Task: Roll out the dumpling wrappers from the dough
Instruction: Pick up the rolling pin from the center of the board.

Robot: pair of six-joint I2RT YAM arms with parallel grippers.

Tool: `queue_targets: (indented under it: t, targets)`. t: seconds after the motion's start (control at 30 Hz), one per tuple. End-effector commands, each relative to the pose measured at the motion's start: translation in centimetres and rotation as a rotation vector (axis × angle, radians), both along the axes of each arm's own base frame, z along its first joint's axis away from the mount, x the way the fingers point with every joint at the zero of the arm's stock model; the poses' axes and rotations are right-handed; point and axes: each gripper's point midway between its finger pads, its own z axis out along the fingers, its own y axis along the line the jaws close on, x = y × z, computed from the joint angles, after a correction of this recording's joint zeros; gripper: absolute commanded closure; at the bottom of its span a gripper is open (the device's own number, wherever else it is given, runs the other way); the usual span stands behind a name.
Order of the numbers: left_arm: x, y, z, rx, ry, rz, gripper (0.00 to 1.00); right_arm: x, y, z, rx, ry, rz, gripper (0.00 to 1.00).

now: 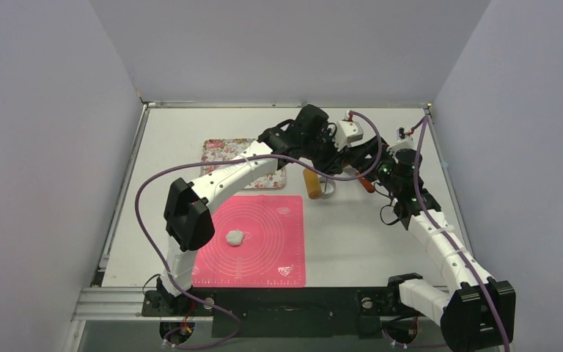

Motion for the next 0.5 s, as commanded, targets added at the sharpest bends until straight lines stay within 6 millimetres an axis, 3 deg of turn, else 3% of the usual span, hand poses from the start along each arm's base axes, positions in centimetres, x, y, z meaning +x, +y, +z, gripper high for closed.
queue_targets:
  t: [0.0, 0.2, 0.37, 0.47]
  targets:
    - [0.2, -0.6, 5.6, -0.116, -0.081, -0.015, 1.00, 1.2, 0.0, 1.7, 0.004, -0.060, -0.019, 0.42]
    - [0.0, -0.6, 5.5, -0.116, -0.076, -0.025, 1.00, 1.7, 0.5, 2.2, 0.012, -0.091, -0.005, 0.61]
    - [0.1, -0.5, 5.3, -0.109, -0.073, -0.025, 1.00, 1.8, 1.6, 2.5, -0.013, -0.108, 0.035, 1.00]
    - [0.3, 0.0, 4.9, -0.097, -0.061, -0.009, 0.98, 1.7, 1.8, 2.4, -0.065, -0.119, 0.039, 1.00]
